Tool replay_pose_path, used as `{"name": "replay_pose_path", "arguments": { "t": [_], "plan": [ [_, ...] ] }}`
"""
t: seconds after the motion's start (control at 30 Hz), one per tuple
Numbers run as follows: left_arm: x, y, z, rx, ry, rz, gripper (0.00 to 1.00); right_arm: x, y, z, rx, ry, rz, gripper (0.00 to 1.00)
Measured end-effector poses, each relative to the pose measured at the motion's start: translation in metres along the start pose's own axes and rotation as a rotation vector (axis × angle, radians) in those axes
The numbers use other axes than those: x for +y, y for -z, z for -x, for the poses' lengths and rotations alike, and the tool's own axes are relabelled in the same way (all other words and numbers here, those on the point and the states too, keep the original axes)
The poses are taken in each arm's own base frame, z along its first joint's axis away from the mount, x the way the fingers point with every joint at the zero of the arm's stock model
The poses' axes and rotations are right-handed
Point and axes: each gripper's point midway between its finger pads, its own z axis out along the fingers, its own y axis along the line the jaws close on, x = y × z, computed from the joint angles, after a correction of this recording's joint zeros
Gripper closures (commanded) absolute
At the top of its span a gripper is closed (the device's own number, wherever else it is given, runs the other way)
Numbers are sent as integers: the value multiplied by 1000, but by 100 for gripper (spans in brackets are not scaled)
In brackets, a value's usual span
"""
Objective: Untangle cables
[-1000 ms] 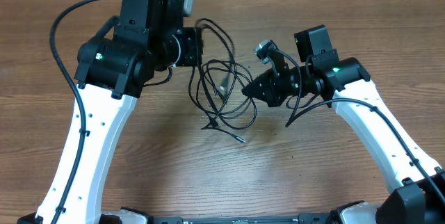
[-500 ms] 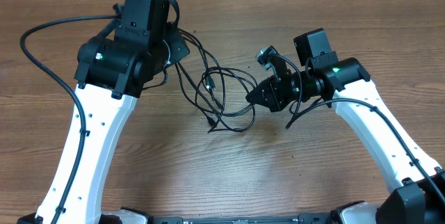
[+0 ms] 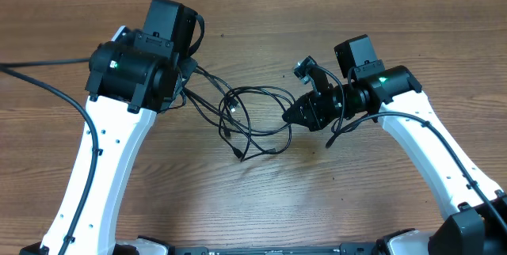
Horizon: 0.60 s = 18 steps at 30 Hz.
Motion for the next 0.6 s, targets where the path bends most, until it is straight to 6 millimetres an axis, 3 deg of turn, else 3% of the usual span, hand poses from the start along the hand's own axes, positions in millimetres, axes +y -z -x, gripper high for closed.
{"name": "replay_pose_path", "arguments": {
  "t": [0.37,0.6],
  "plan": [
    [32,2,0,-32,249,127,96,-2,0,-1,2,-100,-14,96],
    [36,3,1,-46,334,143,95,-27,2,-5,4,-326,-165,96]
  ]
}}
